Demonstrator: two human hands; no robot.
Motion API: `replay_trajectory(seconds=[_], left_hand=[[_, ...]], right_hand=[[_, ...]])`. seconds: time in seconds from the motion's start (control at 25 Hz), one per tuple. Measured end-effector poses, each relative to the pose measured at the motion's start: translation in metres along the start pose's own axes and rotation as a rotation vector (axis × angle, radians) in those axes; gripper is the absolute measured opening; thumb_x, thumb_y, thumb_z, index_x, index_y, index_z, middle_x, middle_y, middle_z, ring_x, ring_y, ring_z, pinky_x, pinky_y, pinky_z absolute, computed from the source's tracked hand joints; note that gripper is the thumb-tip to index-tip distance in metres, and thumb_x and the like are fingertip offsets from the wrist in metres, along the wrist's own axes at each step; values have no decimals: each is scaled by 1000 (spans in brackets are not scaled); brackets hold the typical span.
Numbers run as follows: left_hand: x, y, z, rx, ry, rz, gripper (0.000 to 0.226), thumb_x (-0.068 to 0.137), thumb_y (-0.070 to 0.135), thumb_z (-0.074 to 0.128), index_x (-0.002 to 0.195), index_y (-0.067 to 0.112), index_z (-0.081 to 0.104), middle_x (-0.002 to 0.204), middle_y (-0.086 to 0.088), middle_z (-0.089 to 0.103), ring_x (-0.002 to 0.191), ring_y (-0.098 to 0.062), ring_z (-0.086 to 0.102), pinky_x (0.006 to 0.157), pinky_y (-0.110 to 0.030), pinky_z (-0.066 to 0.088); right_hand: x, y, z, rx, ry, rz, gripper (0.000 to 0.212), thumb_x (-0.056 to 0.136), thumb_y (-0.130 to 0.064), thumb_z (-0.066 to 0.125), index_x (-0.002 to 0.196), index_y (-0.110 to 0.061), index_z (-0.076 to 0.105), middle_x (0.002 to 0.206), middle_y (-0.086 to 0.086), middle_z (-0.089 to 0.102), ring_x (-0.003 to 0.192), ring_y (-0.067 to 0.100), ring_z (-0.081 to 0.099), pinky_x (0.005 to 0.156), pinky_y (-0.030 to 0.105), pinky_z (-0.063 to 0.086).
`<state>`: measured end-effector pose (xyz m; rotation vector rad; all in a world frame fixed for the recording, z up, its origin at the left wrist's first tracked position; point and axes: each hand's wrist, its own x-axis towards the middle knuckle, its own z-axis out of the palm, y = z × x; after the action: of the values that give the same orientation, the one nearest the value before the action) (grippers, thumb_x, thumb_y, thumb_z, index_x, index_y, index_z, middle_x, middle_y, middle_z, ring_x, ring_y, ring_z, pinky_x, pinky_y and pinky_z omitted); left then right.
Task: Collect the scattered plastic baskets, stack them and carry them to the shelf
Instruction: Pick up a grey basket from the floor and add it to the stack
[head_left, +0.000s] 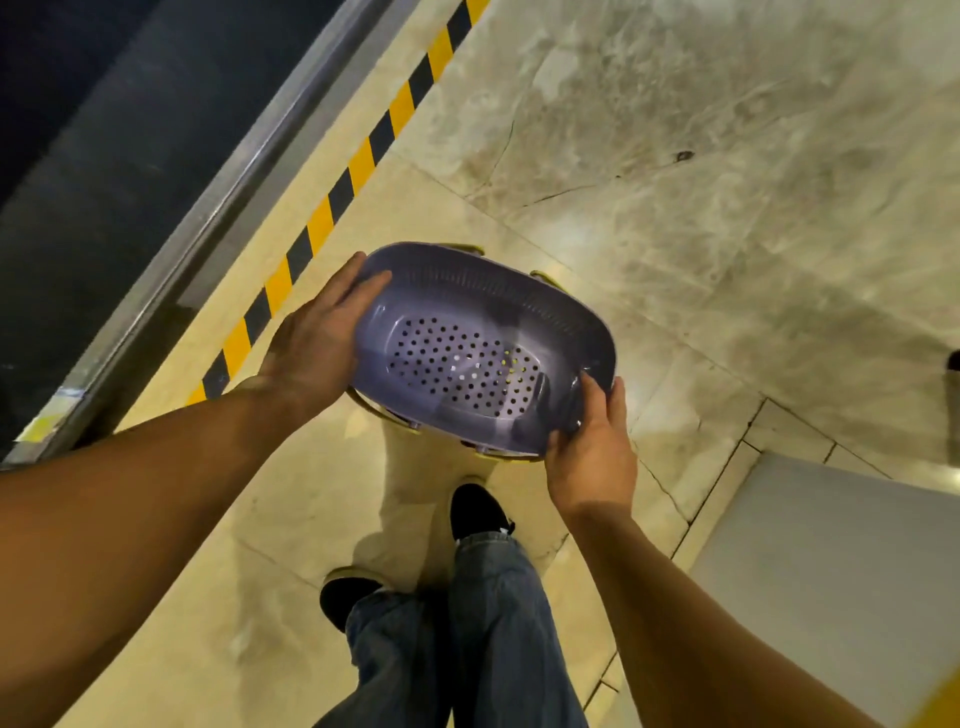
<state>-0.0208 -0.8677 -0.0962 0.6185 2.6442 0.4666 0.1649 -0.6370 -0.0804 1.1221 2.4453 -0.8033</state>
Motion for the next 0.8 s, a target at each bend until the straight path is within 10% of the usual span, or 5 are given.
replay_trajectory(seconds=[0.28, 0.8], left_hand=[[-4, -11, 43, -39, -100, -19, 106, 71, 32, 89, 156, 27, 26, 167, 4, -8, 145, -32, 28, 105, -45, 41], [-22, 24, 22, -64, -148, -138, 98, 82, 46, 77, 158, 31, 17, 167, -1, -12, 143, -38, 28, 108, -46, 35]], right_hand=[[21, 15, 22, 50, -63, -24, 77, 95, -45, 60, 157, -33, 17, 166, -11, -9, 140, 27, 40, 107, 34, 40], [40, 4, -20, -200, -220, -97, 77, 97, -49, 54, 158, -34, 10, 166, 4, -12, 141, 35, 38, 110, 44, 37]])
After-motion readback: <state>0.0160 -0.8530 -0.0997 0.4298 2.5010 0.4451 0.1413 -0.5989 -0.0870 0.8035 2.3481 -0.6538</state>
